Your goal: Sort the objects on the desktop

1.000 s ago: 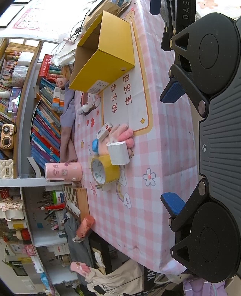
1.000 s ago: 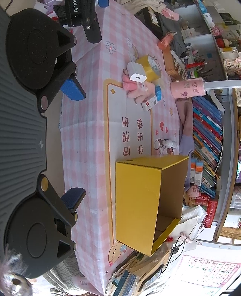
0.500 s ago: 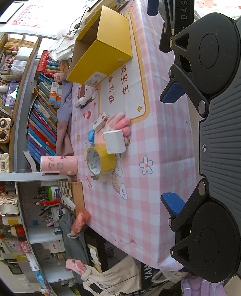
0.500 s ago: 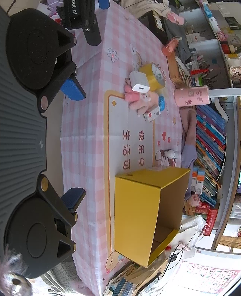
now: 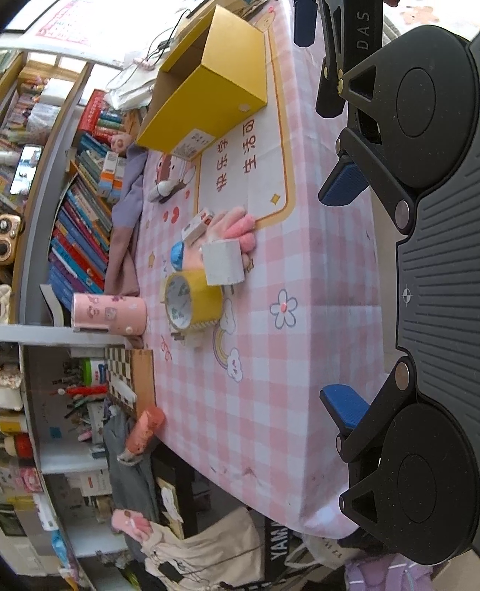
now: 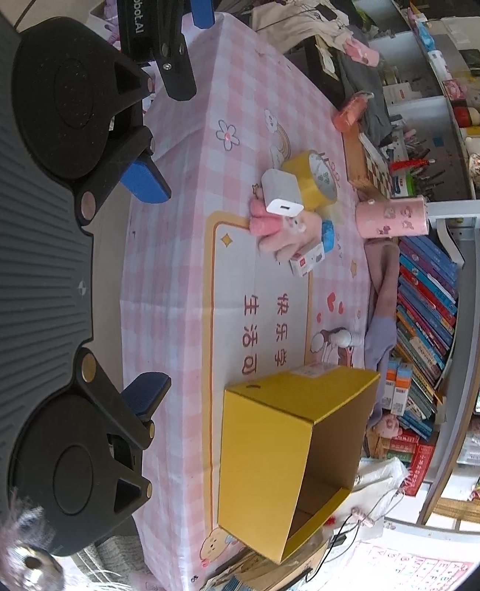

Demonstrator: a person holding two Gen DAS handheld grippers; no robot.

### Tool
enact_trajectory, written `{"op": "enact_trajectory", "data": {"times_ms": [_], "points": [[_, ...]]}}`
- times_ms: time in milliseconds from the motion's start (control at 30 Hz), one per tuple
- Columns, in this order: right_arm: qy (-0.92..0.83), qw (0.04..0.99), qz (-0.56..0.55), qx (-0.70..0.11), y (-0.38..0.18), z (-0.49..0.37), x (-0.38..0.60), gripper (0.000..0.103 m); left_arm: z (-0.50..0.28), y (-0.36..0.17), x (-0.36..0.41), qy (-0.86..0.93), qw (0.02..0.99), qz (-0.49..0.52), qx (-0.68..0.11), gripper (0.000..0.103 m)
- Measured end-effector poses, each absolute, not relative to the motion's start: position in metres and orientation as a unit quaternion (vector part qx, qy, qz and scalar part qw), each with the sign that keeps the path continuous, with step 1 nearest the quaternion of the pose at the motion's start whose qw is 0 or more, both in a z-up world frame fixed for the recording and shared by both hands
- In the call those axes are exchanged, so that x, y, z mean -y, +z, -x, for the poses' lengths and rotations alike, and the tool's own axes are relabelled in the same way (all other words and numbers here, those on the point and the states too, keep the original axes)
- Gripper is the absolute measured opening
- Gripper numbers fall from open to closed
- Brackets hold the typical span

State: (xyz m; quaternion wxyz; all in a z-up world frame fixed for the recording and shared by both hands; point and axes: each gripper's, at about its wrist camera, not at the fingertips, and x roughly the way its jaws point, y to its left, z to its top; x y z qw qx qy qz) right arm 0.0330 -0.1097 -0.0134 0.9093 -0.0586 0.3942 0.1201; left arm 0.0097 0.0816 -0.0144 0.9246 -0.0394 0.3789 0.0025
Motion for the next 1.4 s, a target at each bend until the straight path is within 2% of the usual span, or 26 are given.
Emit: {"op": "enact_trajectory", "data": {"times_ms": [400,667,800,1033,1267,1333,1400], "points": [[0.159,0.907,0.082,-0.381,-0.015,-0.049,0.097,0.099,-0.022,-0.018,-0.082,0.023,0.923,0.044,-0.383,0.103],[0.182,0.912,0.069,-0.361,-0.009,-0.090,0.096,0.098,-0.055,-0.011,-0.078,0.028,0.928,0.037,-0.370,0.103],[0.192,0.910,0.075,-0.361,-0.011,-0.115,0.092,0.091,-0.073,-0.014,-0.074,0.034,0.925,0.047,-0.375,0.102],[0.210,0.901,0.062,-0.373,-0.018,-0.160,0.094,0.089,-0.107,-0.018,-0.071,0.051,0.919,0.077,-0.383,0.102],[0.219,0.897,0.039,-0.381,-0.022,-0.203,0.095,0.088,-0.134,-0.023,-0.066,0.052,0.914,0.087,-0.392,0.092],[0.224,0.896,0.038,-0.382,-0.022,-0.214,0.093,0.088,-0.141,-0.026,-0.062,0.049,0.912,0.084,-0.398,0.086],[0.230,0.893,0.036,-0.385,-0.024,-0.223,0.092,0.082,-0.147,-0.029,-0.060,0.048,0.910,0.084,-0.403,0.082]]}}
